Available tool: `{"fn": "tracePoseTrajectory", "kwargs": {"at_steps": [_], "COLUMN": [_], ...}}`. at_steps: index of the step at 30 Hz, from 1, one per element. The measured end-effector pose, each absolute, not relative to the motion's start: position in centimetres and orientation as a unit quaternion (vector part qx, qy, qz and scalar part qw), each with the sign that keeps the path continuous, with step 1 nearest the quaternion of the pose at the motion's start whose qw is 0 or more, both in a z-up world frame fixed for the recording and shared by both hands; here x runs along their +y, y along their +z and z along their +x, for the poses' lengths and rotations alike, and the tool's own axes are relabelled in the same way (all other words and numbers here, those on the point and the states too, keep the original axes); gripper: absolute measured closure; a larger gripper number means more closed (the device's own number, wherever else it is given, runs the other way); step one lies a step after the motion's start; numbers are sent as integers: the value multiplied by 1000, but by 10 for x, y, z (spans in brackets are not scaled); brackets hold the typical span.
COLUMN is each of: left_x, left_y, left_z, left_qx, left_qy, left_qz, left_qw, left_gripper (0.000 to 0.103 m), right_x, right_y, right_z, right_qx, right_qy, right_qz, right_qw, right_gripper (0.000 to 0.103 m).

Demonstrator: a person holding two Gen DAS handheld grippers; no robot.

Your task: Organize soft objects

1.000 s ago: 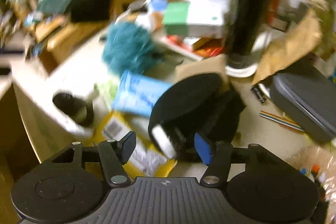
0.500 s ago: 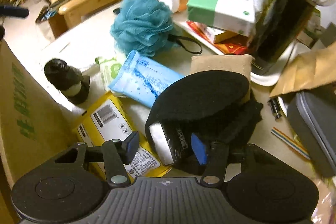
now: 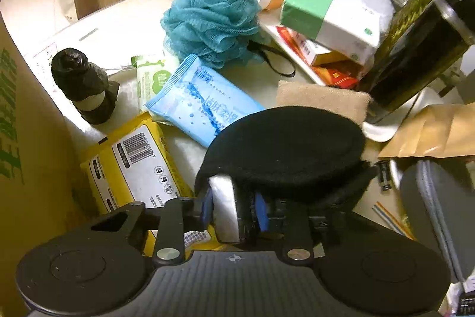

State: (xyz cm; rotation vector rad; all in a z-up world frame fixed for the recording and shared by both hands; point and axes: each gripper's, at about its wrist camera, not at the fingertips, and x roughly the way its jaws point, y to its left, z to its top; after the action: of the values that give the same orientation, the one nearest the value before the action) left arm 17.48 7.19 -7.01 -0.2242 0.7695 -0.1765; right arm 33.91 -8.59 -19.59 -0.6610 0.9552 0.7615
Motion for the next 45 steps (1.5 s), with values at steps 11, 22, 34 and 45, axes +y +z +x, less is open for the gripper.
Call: {"fn": "tracePoseTrajectory", "kwargs": {"at_steps": [11, 22, 34, 45], "left_x": [73, 69, 60, 59], "left_y": [-68, -67, -67, -69], "left_z": [174, 178, 181, 196], "left_qx": [370, 360, 351, 336], "left_qy": [-86, -89, -86, -68], "left_qz": [-113, -110, -95, -61], "left_qw": [918, 922, 928, 937], "left_gripper": [0, 0, 0, 0], "right_x": [-102, -121, -146, -153], "right_y": [-159, -127, -102, -96], "right_z": [309, 278, 246, 232], "right_qx": [396, 365, 316, 297], "right_qy": [352, 353, 321, 249], "right_qz": [-310, -246, -179, -154], "right_qw": [789, 826, 875, 909], "right_gripper": [75, 75, 75, 75]}}
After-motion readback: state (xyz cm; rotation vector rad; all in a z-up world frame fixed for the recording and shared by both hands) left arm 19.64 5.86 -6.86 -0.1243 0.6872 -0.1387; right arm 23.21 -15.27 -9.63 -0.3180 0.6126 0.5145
